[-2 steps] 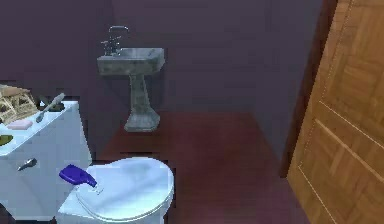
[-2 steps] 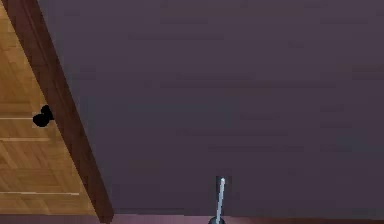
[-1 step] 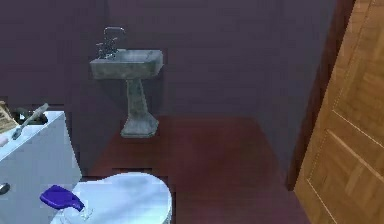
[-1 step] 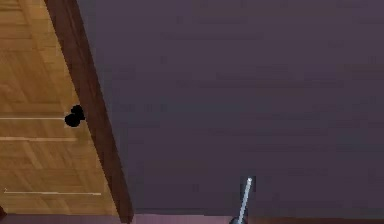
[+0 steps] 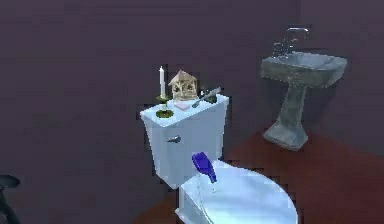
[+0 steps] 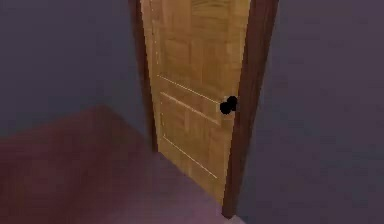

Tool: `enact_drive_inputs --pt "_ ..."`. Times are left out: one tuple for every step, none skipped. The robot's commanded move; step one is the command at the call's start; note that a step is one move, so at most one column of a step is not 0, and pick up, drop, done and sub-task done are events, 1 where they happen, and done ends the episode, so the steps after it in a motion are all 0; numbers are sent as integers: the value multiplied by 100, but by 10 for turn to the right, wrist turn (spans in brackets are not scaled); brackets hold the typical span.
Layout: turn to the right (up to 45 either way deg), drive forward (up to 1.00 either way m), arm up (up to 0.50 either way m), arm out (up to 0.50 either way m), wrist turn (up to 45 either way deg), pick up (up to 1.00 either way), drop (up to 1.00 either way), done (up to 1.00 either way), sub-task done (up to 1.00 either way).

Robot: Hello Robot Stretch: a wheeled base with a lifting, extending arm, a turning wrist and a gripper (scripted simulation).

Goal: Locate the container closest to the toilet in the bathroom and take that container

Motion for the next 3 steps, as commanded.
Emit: enact_drive_inputs --pt "-450 0 0 0 0 0 0 0 0" --pt "-390 0 0 0 0 0 0 0 0" --pt "0 0 50 0 0 0 0 0 0"
